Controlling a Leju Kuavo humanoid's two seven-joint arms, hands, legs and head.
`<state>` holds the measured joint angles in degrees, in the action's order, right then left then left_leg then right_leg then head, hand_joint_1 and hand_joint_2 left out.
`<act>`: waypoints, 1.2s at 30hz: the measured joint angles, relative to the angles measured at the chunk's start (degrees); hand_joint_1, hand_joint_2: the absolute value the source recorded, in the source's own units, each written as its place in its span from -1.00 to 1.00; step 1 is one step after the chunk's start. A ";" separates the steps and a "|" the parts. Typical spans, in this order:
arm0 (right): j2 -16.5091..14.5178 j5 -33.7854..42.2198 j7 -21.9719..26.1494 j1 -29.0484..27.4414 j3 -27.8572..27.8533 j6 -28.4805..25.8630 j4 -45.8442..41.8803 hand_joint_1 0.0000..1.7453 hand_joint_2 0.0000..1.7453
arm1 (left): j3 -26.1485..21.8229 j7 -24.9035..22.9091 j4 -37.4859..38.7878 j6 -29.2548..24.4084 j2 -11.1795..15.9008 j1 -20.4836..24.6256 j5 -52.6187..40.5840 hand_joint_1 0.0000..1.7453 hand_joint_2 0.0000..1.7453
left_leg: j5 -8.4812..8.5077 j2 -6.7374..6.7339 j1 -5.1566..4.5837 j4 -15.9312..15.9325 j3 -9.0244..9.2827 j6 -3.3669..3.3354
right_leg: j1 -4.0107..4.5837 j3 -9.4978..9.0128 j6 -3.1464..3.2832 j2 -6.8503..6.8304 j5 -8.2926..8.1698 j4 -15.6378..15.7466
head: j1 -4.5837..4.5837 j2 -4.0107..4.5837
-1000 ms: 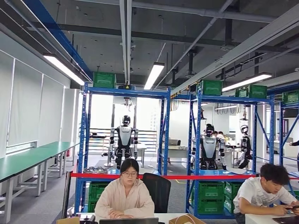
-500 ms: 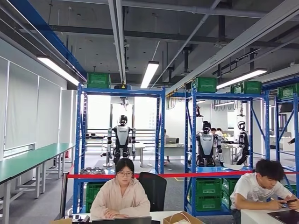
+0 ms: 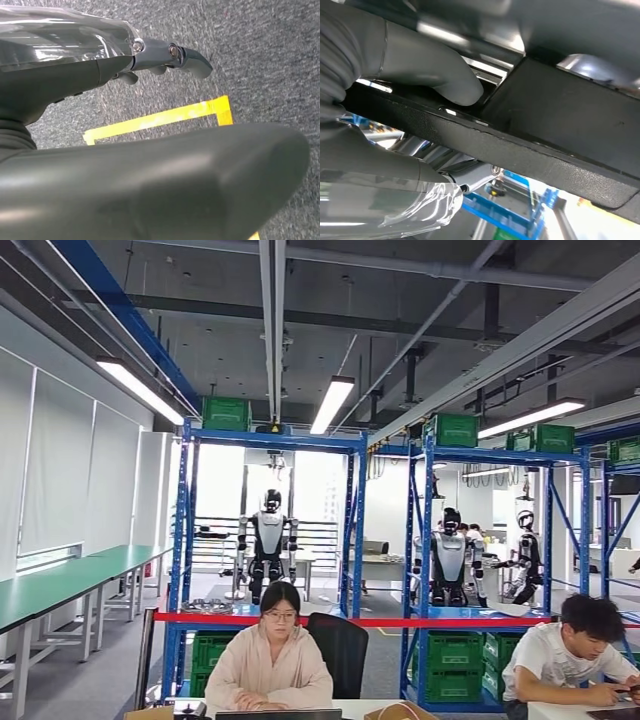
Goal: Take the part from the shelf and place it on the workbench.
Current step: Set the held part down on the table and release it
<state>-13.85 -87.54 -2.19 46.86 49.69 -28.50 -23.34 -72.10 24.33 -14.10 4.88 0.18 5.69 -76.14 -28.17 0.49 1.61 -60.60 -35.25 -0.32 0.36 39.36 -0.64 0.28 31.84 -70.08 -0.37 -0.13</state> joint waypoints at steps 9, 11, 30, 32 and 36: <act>0.00 -0.44 0.58 0.43 -5.02 -0.03 0.72 -1.00 -1.00 | 0.28 0.07 0.01 -0.54 -0.21 0.18 -0.03 -1.00 -1.00 | -2.58 -0.02 0.08 -2.86 -1.25 1.43 | 0.43 -5.58 2.18 -0.04 -4.89 12.77 | 0.00 0.00; -0.11 -0.13 1.72 0.13 -6.02 -0.24 0.75 -1.00 -1.00 | 0.46 0.09 0.02 -0.53 -0.23 0.27 -0.04 -1.00 -1.00 | -6.04 -0.03 -0.04 -9.80 -4.28 1.55 | 0.54 -5.56 2.34 -0.08 -4.96 12.83 | 0.00 0.00; 0.84 4.46 17.37 -2.17 -11.62 -0.46 -6.79 -1.00 -1.00 | 1.81 0.08 0.02 -0.45 -0.16 1.48 0.54 -1.00 -1.00 | -0.11 -0.16 -0.13 0.34 0.35 -0.13 | 0.01 1.44 -0.17 0.01 0.47 -1.83 | -0.04 0.00; 1.40 6.73 19.49 -2.37 -11.67 -0.41 -9.33 -1.00 -1.00 | 2.03 0.08 0.02 -0.39 -0.17 1.55 0.67 -1.00 -1.00 | -0.19 -0.13 -0.16 0.40 0.44 -0.07 | 0.33 -2.12 0.43 0.02 -3.32 6.19 | -0.04 0.00; 3.19 26.54 30.85 -6.43 -13.52 5.62 -19.16 -1.00 -1.00 | 2.43 0.04 0.04 -0.18 -0.18 1.50 1.32 -1.00 -1.00 | -0.07 -0.15 0.19 0.87 0.42 0.73 | 1.18 -4.35 1.27 0.07 -4.49 11.46 | -0.04 -0.01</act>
<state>-10.65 -61.01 28.66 40.43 36.17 -22.88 -42.49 -69.67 24.37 -14.05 4.70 0.00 7.19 -74.83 -28.24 0.34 1.81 -59.73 -34.83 0.41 1.55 35.01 0.63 0.36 27.34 -58.62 -0.42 -0.14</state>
